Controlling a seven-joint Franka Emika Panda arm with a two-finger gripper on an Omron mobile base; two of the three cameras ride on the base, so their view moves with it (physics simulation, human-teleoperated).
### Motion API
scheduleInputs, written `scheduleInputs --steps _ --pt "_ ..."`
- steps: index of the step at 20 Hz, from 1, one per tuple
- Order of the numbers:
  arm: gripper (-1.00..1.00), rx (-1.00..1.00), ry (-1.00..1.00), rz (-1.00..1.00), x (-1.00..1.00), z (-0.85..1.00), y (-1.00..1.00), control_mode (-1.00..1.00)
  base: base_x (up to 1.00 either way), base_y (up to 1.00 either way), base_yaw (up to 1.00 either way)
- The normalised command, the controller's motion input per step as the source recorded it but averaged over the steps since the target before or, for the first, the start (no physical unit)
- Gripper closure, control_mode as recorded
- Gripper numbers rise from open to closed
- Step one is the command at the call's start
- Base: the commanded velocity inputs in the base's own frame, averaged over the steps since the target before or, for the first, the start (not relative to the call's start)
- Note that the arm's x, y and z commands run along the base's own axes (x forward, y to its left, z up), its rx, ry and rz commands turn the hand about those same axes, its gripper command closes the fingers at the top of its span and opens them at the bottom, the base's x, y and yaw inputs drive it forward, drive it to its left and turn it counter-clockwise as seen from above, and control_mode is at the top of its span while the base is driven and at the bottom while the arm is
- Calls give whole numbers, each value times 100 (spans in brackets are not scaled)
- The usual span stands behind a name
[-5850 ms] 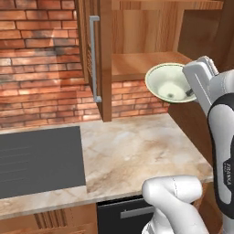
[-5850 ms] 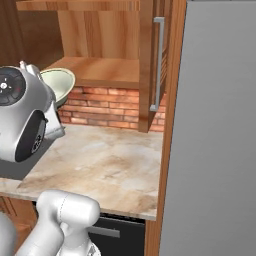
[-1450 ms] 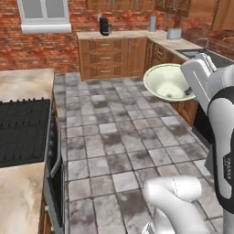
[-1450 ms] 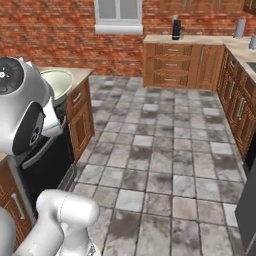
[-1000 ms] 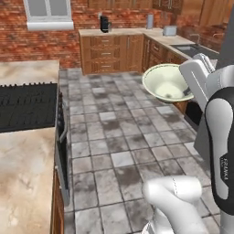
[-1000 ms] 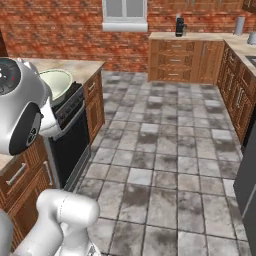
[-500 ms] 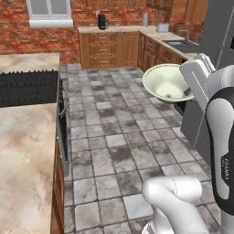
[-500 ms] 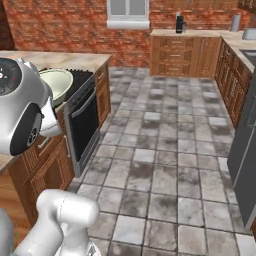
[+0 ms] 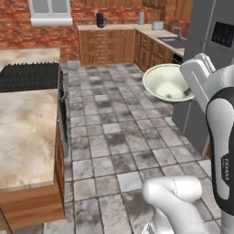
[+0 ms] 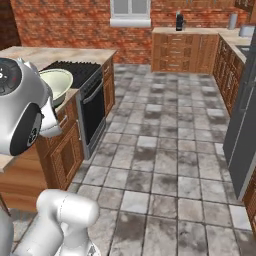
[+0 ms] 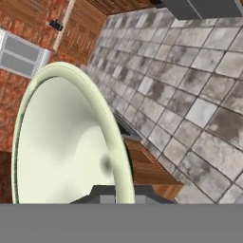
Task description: Take the smaller bowl and place it next to the appetizer plate on the dining counter , and place the larger bowl next to the plate with cooked food.
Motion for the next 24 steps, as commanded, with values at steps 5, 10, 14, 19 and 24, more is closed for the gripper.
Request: scheduleInputs --steps 5,10,14,19,24 --pt "100 0 0 0 0 0 0 100 -19 57 2" --pt "100 0 0 0 0 0 0 100 0 98 5" --pt "100 0 0 0 0 0 0 100 -6 100 3" --pt "100 0 0 0 0 0 0 100 -28 100 2" --pt "100 0 0 0 0 0 0 100 -9 100 1"
